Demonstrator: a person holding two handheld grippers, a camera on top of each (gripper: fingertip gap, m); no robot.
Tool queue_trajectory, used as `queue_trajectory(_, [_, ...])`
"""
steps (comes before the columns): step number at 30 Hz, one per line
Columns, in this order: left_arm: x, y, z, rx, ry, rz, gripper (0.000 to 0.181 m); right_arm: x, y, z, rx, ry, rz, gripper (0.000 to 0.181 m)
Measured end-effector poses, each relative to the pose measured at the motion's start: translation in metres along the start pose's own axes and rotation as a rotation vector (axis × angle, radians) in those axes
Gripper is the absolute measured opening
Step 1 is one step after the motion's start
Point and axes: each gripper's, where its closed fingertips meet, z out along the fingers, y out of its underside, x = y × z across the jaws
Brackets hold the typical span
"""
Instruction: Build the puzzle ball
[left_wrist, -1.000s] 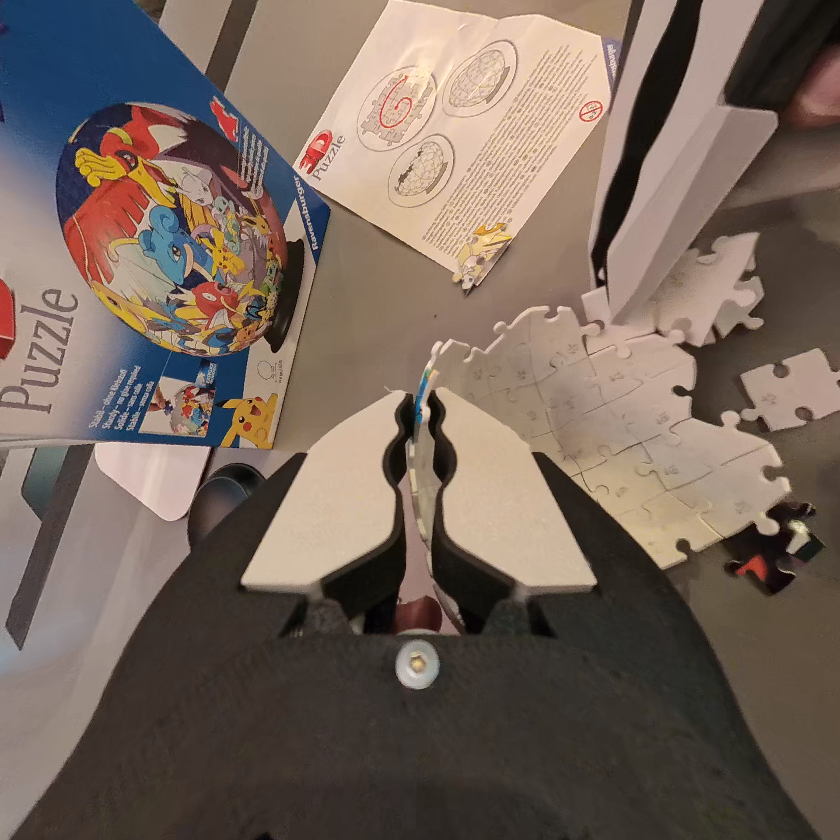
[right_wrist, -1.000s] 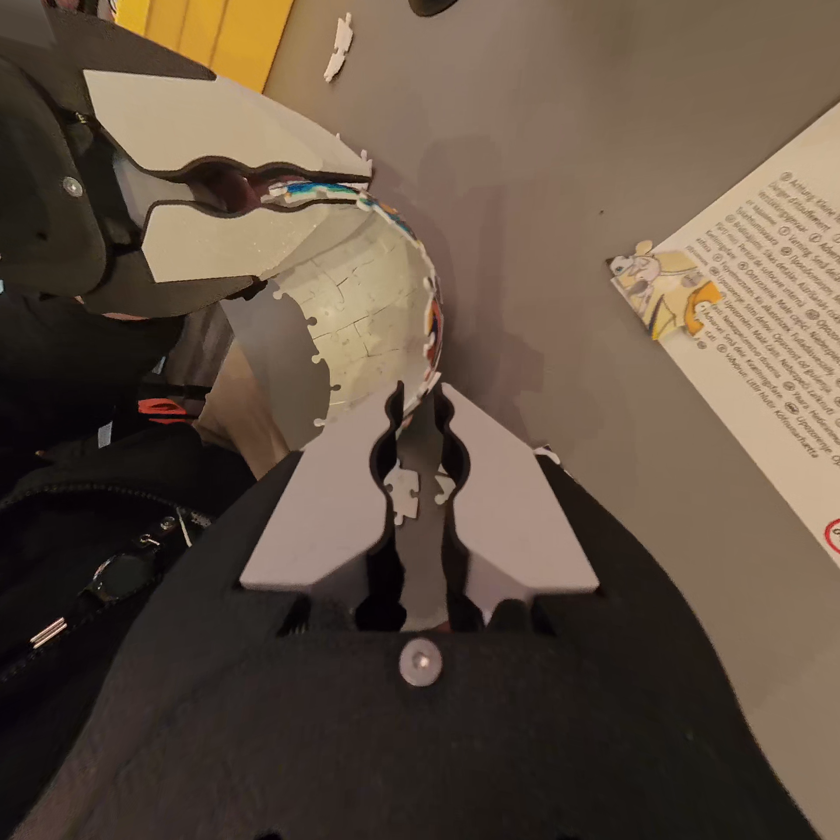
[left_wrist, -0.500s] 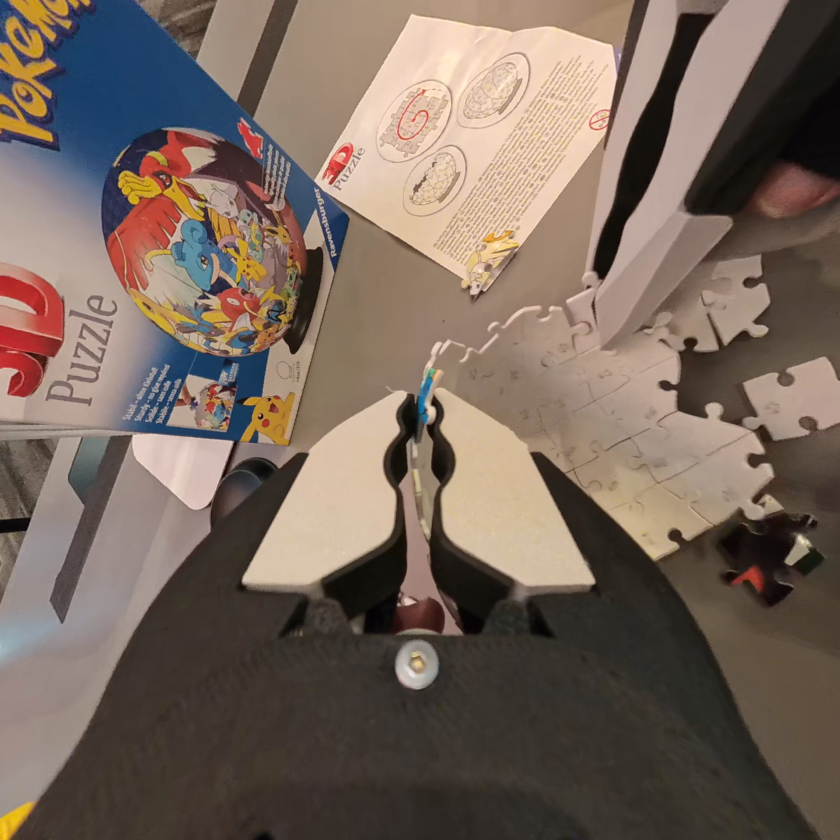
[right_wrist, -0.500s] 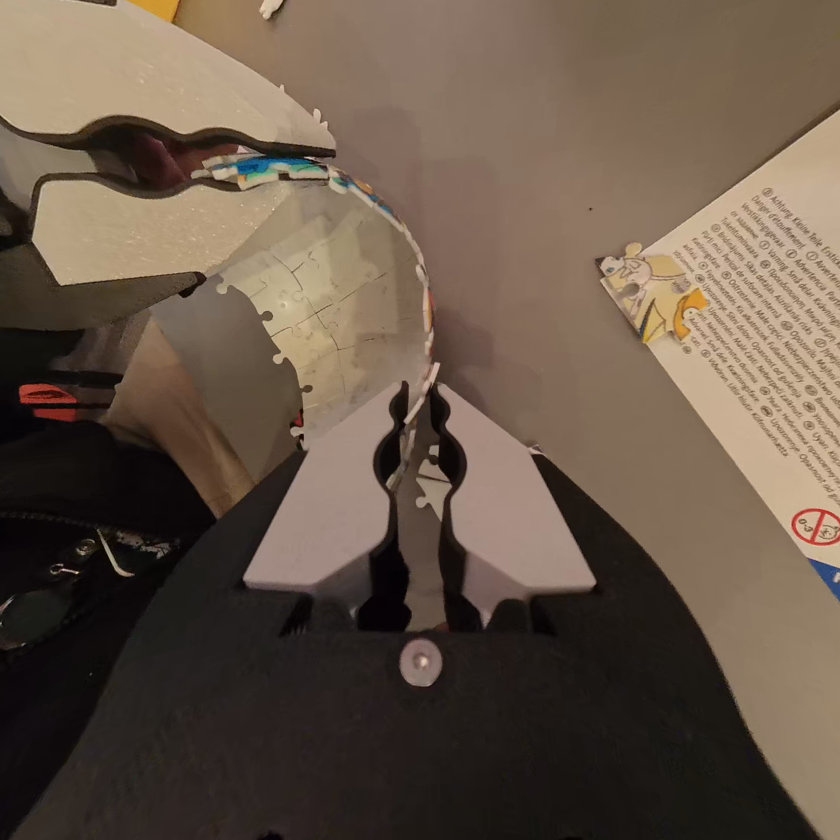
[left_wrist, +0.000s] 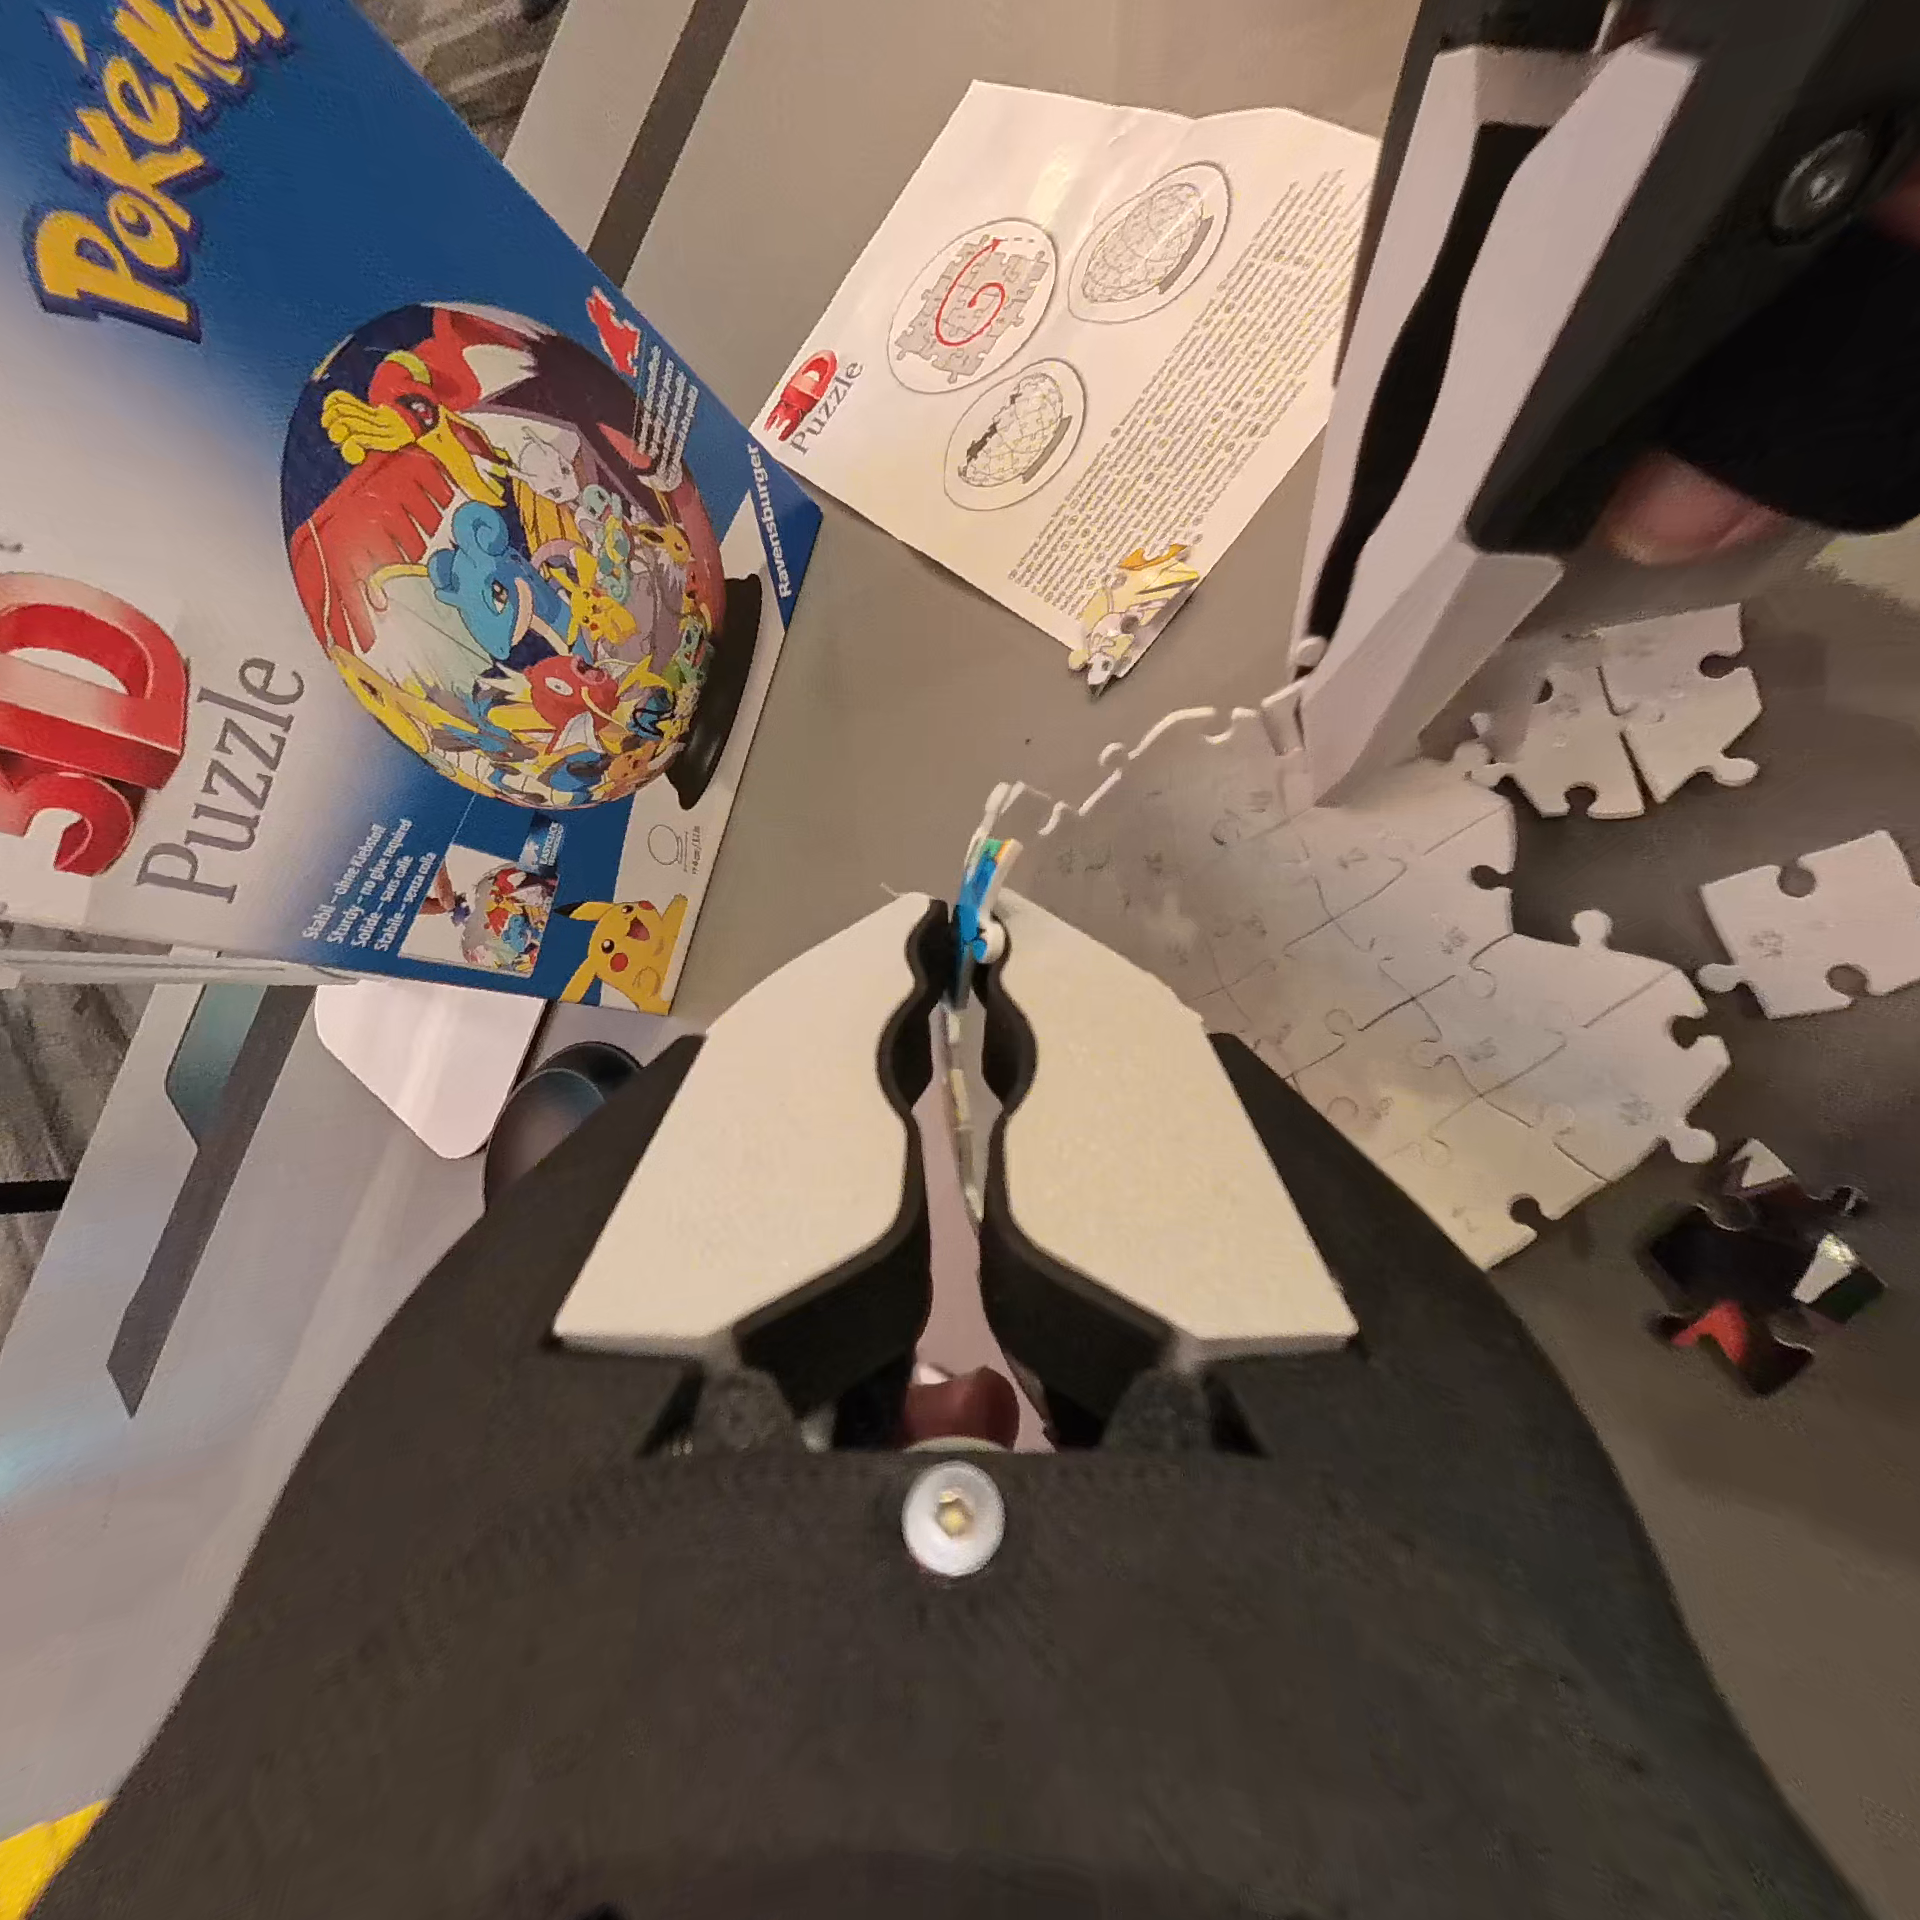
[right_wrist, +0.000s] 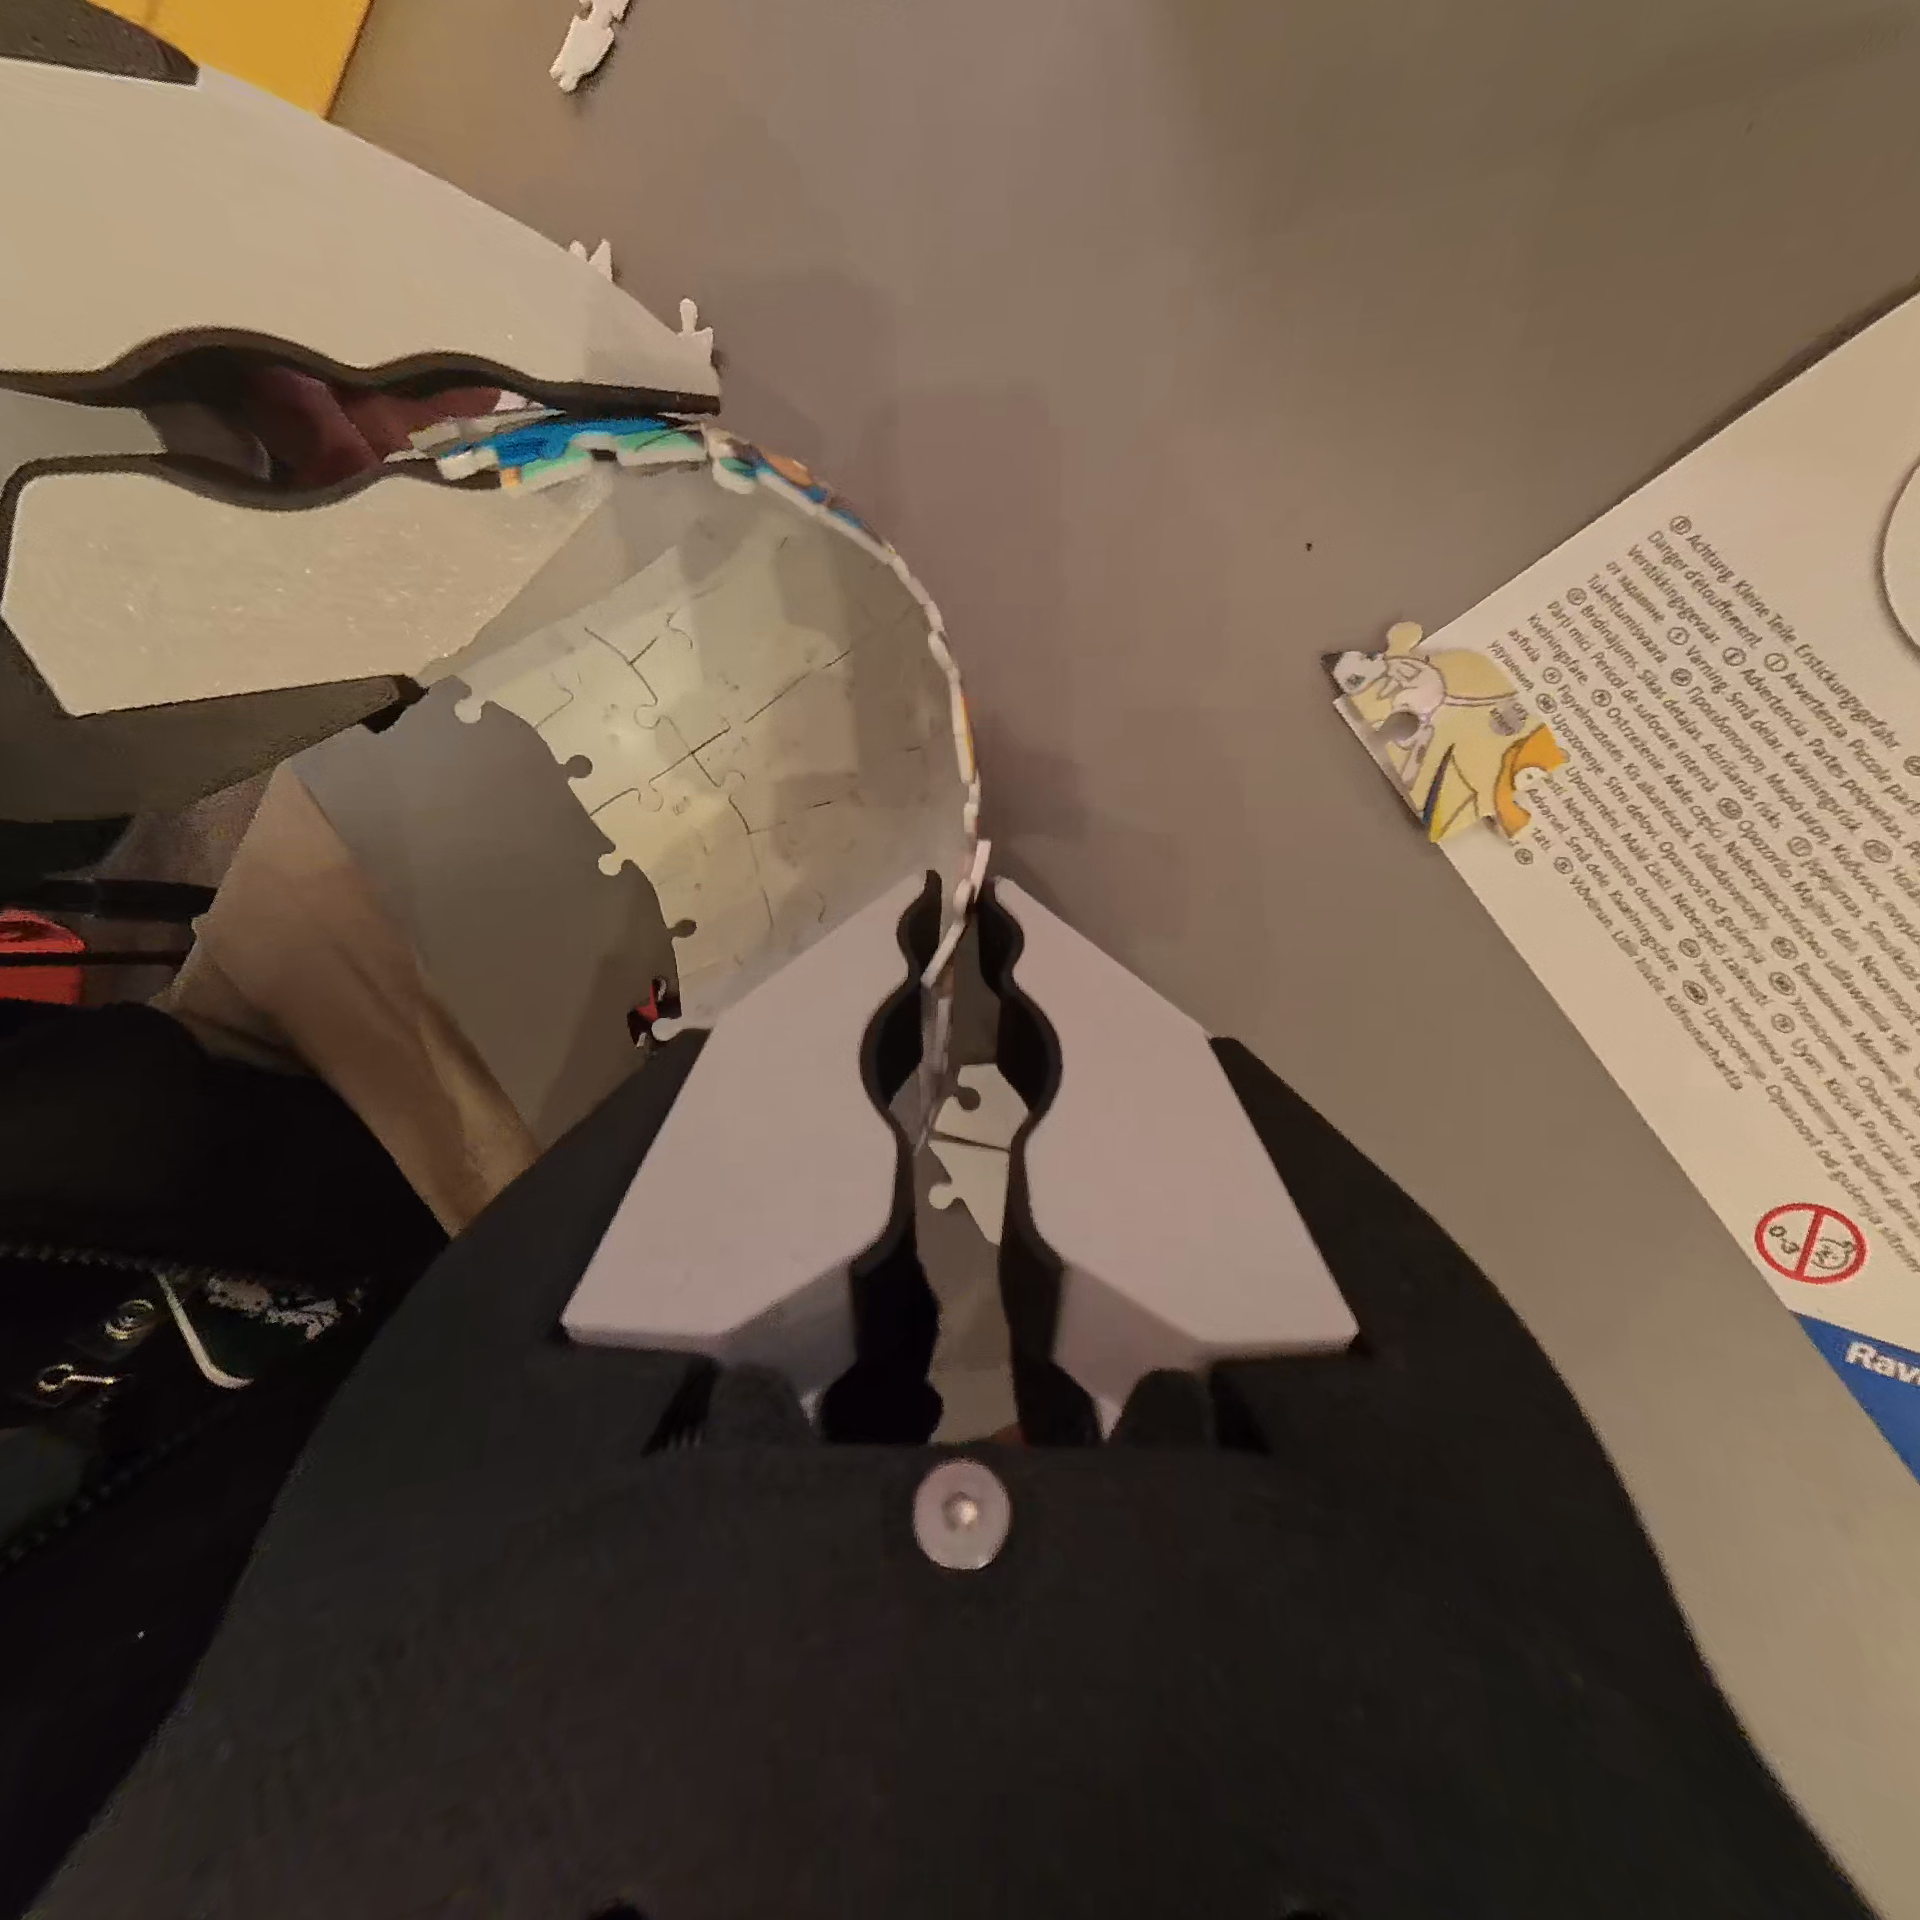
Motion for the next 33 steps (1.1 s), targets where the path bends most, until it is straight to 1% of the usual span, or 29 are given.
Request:
queue_trajectory(10, [-0.002,0.002,0.000,-0.005,-0.017,-0.001,0.003,0.004,-0.003,0.003,-0.029,0.073,-0.056,0.001])
queue_trajectory(14, [-0.004,0.003,-0.001,0.000,-0.023,-0.009,0.003,0.004,-0.006,0.005,-0.007,0.040,-0.012,0.001])
queue_trajectory(15, [-0.005,0.004,-0.001,0.002,-0.024,-0.011,0.003,0.004,-0.007,0.004,0.006,0.030,0.000,0.002])
queue_trajectory(17, [-0.005,0.004,-0.001,0.005,-0.022,-0.019,0.003,0.005,-0.009,0.001,0.035,0.019,0.029,0.013])
queue_trajectory(20, [-0.005,0.006,-0.001,0.005,-0.027,-0.021,0.003,0.004,-0.005,-0.004,0.038,-0.010,0.052,0.019])
queue_trajectory(27, [-0.007,0.005,-0.002,0.006,-0.048,-0.029,0.003,-0.004,0.007,-0.013,0.040,-0.033,0.075,0.016])
queue_trajectory(33, [-0.007,0.006,-0.004,0.004,-0.062,-0.056,0.003,-0.009,0.011,-0.008,0.048,-0.002,0.073,0.014])
